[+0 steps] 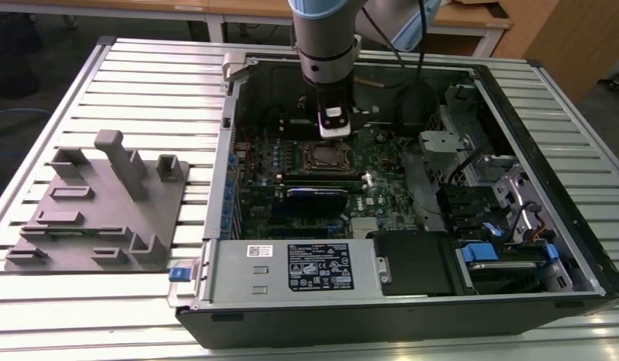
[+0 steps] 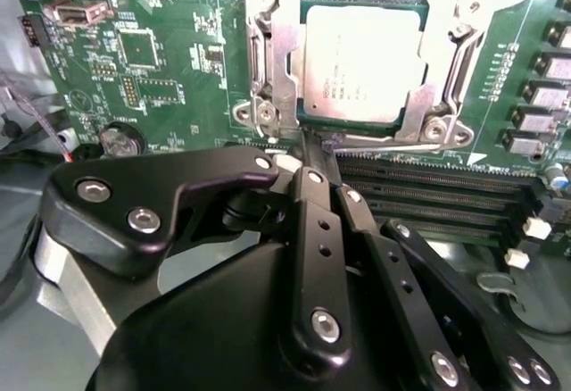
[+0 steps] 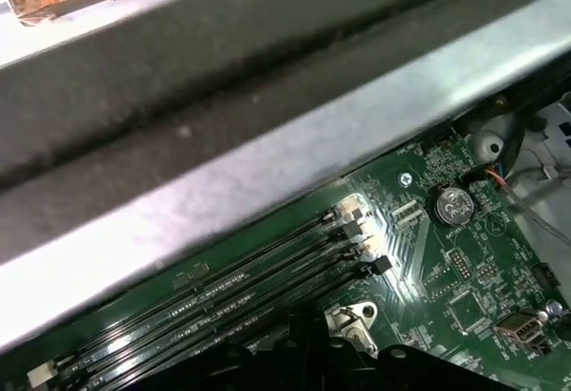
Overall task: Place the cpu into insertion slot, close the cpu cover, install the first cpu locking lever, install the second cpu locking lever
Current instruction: 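Install the first cpu locking lever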
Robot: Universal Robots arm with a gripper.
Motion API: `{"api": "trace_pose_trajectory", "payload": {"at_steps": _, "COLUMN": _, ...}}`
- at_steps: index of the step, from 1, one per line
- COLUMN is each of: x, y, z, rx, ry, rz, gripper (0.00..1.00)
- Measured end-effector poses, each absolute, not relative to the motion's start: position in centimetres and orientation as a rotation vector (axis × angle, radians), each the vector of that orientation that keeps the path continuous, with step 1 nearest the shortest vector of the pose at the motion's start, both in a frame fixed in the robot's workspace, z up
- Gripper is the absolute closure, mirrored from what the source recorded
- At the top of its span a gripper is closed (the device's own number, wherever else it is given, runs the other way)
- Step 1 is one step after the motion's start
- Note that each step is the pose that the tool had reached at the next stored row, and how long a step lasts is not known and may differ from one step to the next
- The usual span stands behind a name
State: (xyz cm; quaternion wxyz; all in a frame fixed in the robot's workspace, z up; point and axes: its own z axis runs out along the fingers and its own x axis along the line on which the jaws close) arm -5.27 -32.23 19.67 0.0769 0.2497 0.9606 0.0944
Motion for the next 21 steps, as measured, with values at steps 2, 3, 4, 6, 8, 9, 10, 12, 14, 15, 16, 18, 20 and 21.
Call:
{"api": "trace_pose_trajectory", "payload": {"at_steps": 2, "x": -5.3, "y": -32.2, "z": 20.0, "rx": 0.748, "ry": 2.878, "rz": 0.283, "gripper": 0.89}}
{"api": "trace_pose_trajectory", "payload": {"at_steps": 3, "x": -5.3, "y": -32.2, "z": 20.1, "rx": 0.748, "ry": 2.878, "rz": 0.283, "gripper": 0.89}}
{"api": "trace_pose_trajectory", "payload": {"at_steps": 4, "x": -5.3, "y": -32.2, "z": 20.1, "rx": 0.748, "ry": 2.878, "rz": 0.283, "gripper": 0.89}}
{"api": "trace_pose_trajectory", "payload": {"at_steps": 6, "x": -5.4, "y": -32.2, "z": 20.1, "rx": 0.748, "ry": 2.878, "rz": 0.283, "gripper": 0.89}}
{"api": "trace_pose_trajectory", "payload": {"at_steps": 8, "x": -5.5, "y": -32.1, "z": 20.1, "rx": 0.748, "ry": 2.878, "rz": 0.283, "gripper": 0.89}}
{"api": "trace_pose_trajectory", "payload": {"at_steps": 9, "x": -5.6, "y": -32.0, "z": 20.1, "rx": 0.748, "ry": 2.879, "rz": 0.283, "gripper": 0.89}}
{"api": "trace_pose_trajectory", "payload": {"at_steps": 10, "x": -5.7, "y": -32.0, "z": 20.1, "rx": 0.748, "ry": 2.879, "rz": 0.283, "gripper": 0.89}}
{"api": "trace_pose_trajectory", "payload": {"at_steps": 12, "x": -5.9, "y": -31.8, "z": 20.1, "rx": 0.748, "ry": 2.878, "rz": 0.283, "gripper": 0.89}}
{"api": "trace_pose_trajectory", "payload": {"at_steps": 14, "x": -6.1, "y": -31.8, "z": 20.1, "rx": 0.748, "ry": 2.878, "rz": 0.284, "gripper": 0.89}}
{"api": "trace_pose_trajectory", "payload": {"at_steps": 15, "x": -6.2, "y": -31.7, "z": 20.1, "rx": 0.748, "ry": 2.878, "rz": 0.284, "gripper": 0.89}}
{"api": "trace_pose_trajectory", "payload": {"at_steps": 16, "x": -6.3, "y": -31.7, "z": 20.1, "rx": 0.748, "ry": 2.878, "rz": 0.284, "gripper": 0.89}}
{"api": "trace_pose_trajectory", "payload": {"at_steps": 18, "x": -6.3, "y": -31.7, "z": 20.1, "rx": 0.748, "ry": 2.877, "rz": 0.284, "gripper": 0.89}}
{"api": "trace_pose_trajectory", "payload": {"at_steps": 20, "x": -6.3, "y": -31.7, "z": 20.1, "rx": 0.746, "ry": 2.873, "rz": 0.281, "gripper": 0.89}}
{"api": "trace_pose_trajectory", "payload": {"at_steps": 21, "x": -6.3, "y": -31.7, "z": 20.0, "rx": 0.744, "ry": 2.87, "rz": 0.276, "gripper": 0.89}}
